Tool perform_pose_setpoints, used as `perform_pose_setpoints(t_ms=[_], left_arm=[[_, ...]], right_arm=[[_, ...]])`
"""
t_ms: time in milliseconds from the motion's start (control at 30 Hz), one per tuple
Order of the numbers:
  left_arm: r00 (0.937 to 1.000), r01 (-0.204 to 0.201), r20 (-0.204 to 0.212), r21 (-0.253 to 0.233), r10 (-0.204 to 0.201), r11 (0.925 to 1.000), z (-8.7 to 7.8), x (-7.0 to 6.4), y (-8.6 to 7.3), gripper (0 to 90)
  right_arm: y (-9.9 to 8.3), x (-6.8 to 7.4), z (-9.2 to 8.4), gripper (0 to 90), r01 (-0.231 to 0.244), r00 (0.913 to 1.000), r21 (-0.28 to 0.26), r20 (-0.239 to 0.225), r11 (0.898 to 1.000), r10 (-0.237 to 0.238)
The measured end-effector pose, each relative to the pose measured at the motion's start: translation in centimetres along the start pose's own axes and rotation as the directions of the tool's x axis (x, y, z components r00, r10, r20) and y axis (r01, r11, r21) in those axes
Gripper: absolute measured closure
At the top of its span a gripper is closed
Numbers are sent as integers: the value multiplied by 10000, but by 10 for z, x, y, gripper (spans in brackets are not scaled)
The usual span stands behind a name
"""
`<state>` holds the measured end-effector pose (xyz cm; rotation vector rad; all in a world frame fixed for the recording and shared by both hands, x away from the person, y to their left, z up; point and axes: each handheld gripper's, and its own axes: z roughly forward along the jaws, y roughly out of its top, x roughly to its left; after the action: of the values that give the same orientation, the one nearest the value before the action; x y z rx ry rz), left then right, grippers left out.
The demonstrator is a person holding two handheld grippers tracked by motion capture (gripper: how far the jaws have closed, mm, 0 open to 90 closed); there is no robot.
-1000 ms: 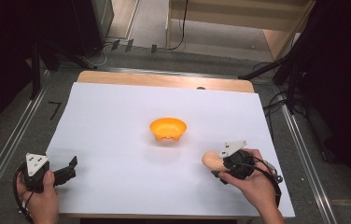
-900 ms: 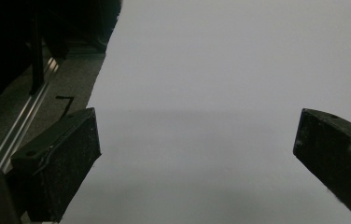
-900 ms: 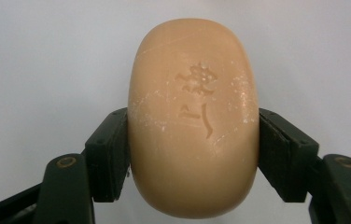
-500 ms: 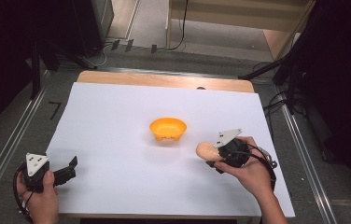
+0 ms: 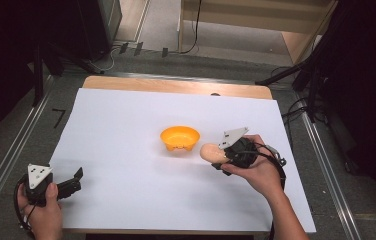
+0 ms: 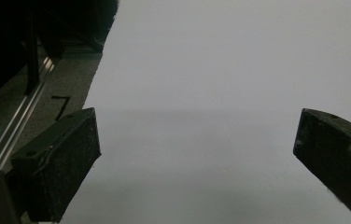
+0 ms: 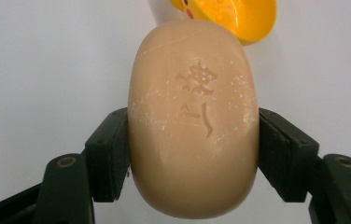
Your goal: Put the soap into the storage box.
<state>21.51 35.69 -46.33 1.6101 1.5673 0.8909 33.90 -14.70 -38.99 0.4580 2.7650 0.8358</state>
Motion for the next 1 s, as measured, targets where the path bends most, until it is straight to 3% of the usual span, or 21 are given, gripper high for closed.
perform_pose_setpoints(t_ms=[300, 667, 1000], left_arm=[[10000, 3, 25, 16, -3, 10000, 0, 0, 0, 9], [10000, 34, -38, 4, -34, 10000, 0, 0, 0, 0], [10000, 75, 4, 28, -75, 10000, 0, 1, 0, 0]], right_arm=[[14, -11, 1, 337, 484, 9988, -98, -89, 9988, -485], [32, -22, 2, 337, 758, 9968, -171, -224, 9970, -762], [46, -32, 14, 337, 1121, 9916, -238, -620, 9934, -1134]])
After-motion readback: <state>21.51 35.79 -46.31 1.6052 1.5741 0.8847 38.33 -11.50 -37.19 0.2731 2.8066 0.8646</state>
